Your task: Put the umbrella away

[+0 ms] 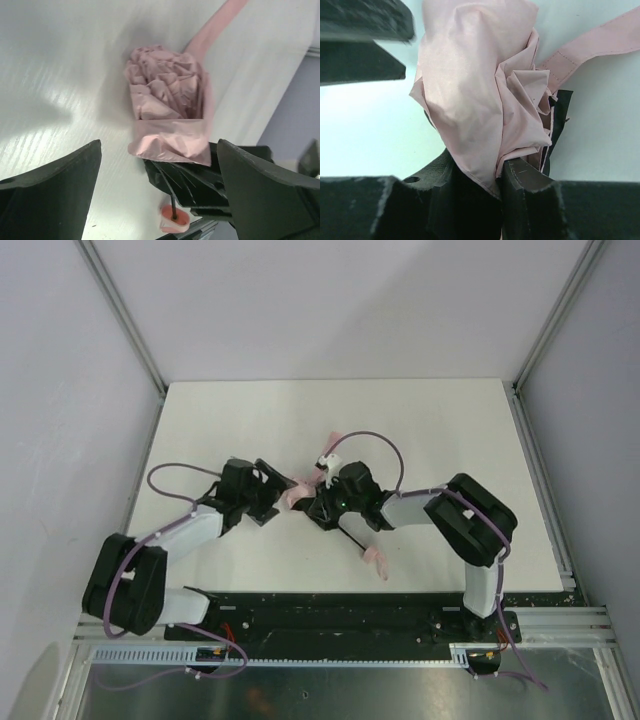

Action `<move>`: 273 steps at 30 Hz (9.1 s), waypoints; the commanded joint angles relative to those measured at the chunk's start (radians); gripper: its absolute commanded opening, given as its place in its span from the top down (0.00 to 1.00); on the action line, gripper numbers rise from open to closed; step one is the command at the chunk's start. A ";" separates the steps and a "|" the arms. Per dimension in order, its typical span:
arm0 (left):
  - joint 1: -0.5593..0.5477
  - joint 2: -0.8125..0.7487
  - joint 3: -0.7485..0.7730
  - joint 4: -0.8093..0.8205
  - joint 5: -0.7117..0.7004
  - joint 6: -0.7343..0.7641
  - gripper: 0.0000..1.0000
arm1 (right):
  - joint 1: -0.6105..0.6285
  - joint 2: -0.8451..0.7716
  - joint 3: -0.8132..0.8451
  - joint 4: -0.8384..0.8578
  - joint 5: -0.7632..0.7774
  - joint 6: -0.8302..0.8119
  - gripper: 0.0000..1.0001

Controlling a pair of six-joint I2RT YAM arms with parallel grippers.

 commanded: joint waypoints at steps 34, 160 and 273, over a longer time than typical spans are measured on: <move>-0.080 0.264 0.002 0.107 -0.073 0.060 0.90 | -0.067 0.035 0.019 -0.271 -0.328 0.071 0.83; -0.289 -0.234 0.136 0.334 0.339 0.569 1.00 | -0.562 -0.726 -0.006 0.864 -0.971 1.582 1.00; -0.046 0.168 0.015 0.120 -0.025 -0.170 0.08 | -0.200 0.333 0.420 -0.845 -0.591 -0.344 1.00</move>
